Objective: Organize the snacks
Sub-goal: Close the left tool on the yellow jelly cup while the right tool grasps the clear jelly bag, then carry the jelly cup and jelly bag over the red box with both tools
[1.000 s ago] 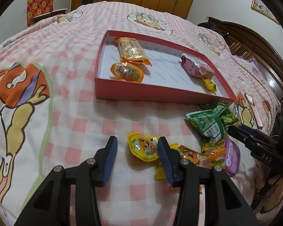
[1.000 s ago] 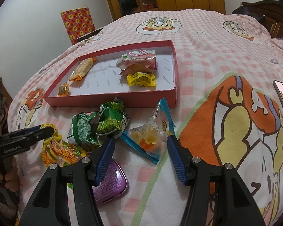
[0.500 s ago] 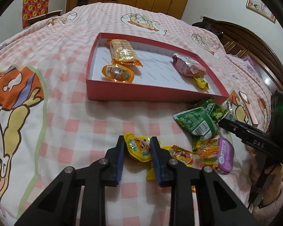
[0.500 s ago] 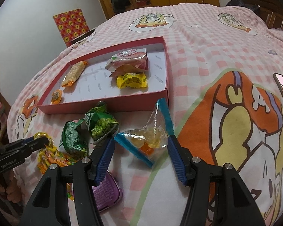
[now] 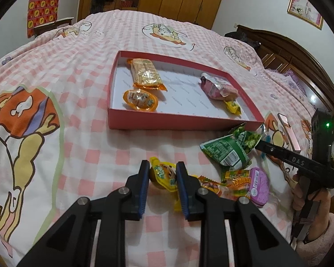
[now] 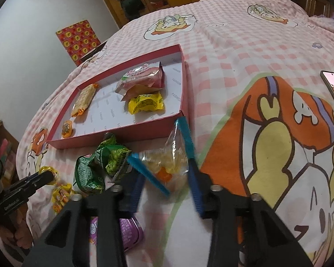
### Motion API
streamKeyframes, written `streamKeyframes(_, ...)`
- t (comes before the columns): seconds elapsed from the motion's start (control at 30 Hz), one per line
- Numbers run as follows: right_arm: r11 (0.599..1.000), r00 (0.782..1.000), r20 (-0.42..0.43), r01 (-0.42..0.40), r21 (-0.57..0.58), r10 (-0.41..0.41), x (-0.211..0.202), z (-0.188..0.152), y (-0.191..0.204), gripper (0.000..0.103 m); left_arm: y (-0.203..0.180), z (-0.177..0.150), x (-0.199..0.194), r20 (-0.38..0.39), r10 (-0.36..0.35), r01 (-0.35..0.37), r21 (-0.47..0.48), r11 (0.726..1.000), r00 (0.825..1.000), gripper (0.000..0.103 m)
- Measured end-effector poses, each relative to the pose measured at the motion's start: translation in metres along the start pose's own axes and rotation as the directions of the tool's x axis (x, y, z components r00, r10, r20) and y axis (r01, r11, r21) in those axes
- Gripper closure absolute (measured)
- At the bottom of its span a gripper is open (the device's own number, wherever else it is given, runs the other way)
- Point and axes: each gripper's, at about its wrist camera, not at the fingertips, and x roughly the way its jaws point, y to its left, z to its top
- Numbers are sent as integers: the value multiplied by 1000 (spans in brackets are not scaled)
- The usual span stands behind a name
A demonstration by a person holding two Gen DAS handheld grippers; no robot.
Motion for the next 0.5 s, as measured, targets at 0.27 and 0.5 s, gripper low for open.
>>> streamKeyframes(0.27,999,999,37,6,-45,-5,-11,-3,10,75,3,5,-8,22,2,-2,-10,1000,1000,78)
streamKeyframes(0.5,997,998,61,-8,-77,12,-24,-4,20,76,3,14,-11,41,6,-5,-16,1000,999,78)
